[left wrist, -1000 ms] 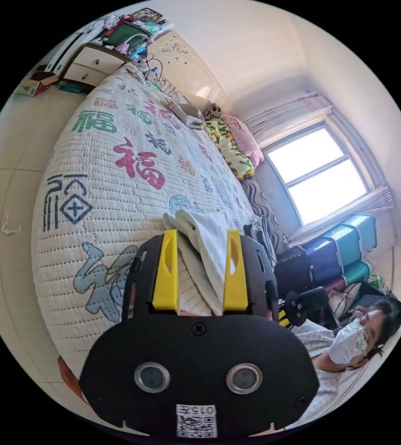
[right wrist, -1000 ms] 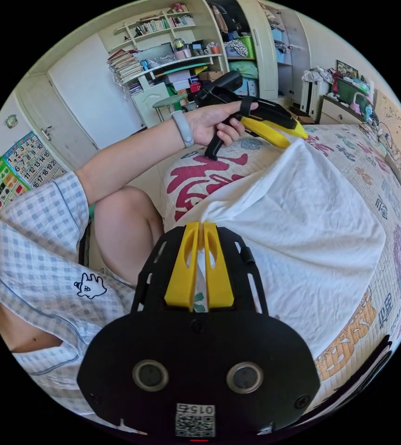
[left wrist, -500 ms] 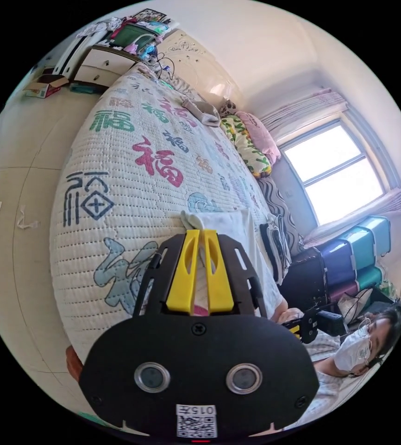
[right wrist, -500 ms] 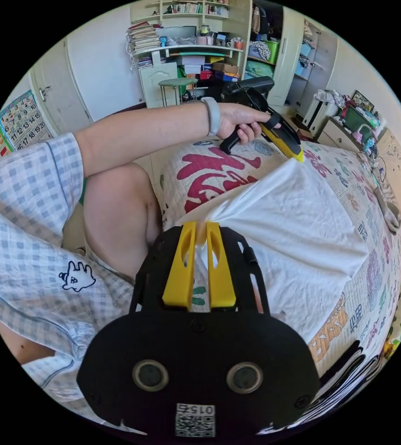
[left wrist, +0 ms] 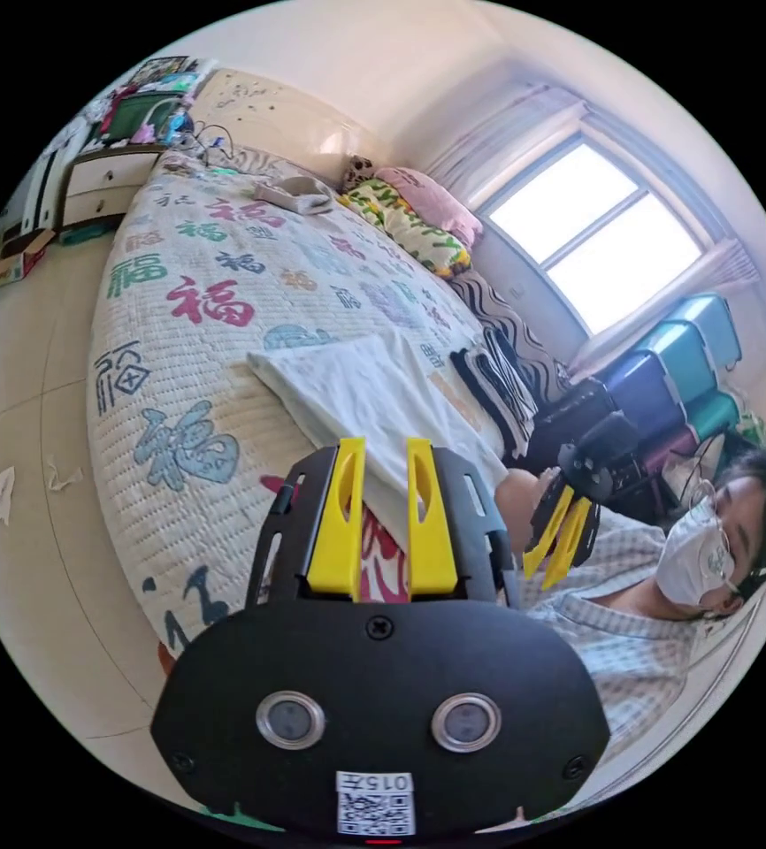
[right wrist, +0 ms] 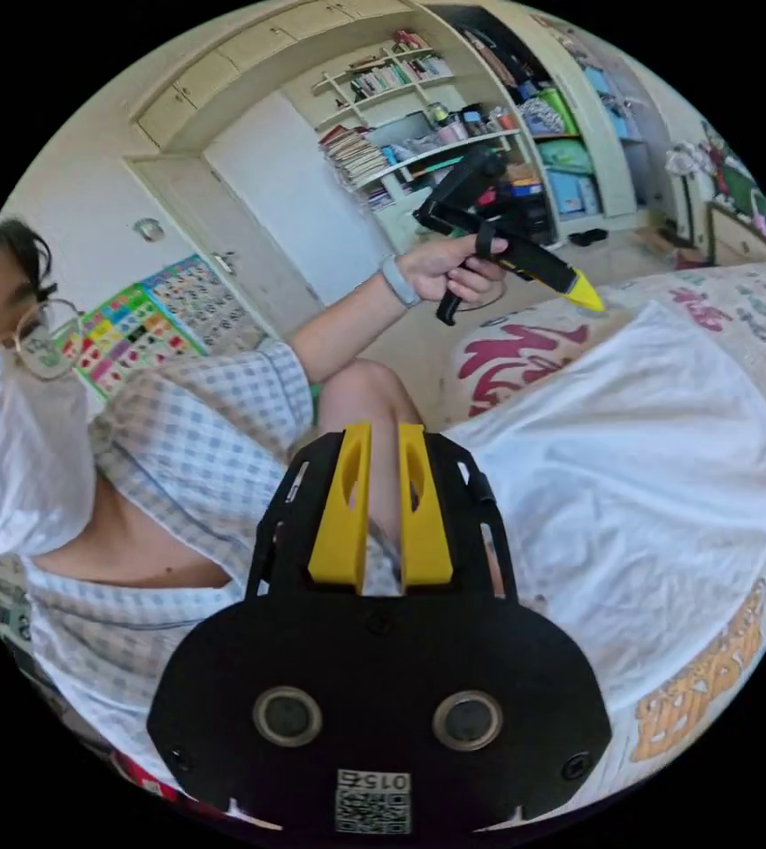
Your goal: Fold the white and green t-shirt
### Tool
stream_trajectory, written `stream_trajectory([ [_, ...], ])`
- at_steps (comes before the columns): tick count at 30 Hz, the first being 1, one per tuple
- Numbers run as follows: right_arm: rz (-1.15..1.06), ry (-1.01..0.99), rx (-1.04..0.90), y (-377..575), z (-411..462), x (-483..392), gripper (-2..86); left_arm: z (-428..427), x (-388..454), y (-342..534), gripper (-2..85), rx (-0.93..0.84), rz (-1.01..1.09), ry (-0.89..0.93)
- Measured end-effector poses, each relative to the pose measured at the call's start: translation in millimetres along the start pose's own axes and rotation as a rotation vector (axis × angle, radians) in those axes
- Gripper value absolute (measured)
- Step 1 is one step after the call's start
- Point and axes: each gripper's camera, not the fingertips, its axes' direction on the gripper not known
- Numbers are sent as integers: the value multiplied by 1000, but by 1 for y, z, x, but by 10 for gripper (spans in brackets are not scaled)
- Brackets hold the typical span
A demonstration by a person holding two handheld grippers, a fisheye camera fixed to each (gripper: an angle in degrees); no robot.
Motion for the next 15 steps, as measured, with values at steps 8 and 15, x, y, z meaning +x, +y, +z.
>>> stream_trajectory([
  [8,1,301,48,5,-42,8,62,37,66,77,90,-125,66,-117],
  [15,150,731,-72,46,-78,29,103,57,81,96,103,-173,121,-38],
])
